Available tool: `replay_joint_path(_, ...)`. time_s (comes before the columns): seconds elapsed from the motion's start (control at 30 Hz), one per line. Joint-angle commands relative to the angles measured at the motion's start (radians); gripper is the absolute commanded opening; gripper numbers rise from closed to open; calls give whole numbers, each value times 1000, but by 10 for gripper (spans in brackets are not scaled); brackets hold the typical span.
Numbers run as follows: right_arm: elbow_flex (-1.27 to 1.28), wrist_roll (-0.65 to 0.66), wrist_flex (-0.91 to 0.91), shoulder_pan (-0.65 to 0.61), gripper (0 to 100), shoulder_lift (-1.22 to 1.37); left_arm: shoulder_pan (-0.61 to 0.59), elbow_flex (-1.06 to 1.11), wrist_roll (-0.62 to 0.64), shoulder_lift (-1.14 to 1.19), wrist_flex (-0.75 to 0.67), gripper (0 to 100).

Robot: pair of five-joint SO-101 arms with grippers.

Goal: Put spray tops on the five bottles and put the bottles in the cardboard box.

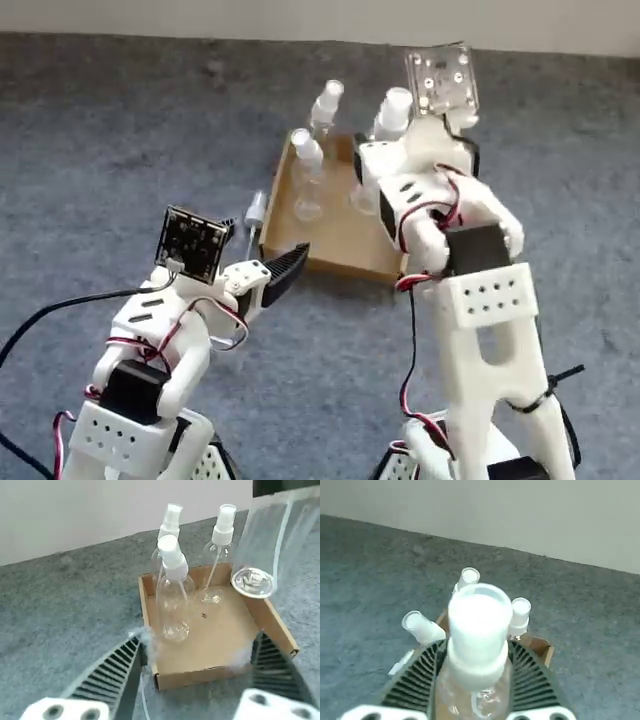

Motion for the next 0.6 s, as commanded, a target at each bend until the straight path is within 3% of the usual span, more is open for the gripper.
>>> replay_joint_path(0.0, 147, 15, -225, 38, 5, -2, 7, 4, -8, -10, -2, 277)
replay_joint_path(0.23, 409, 54, -499, 65, 5, 10, 7, 4, -8, -8, -2, 277)
replay_joint_path(0.57, 440, 48, -654, 70, 5, 188, 7, 4, -8, -7, -2, 277)
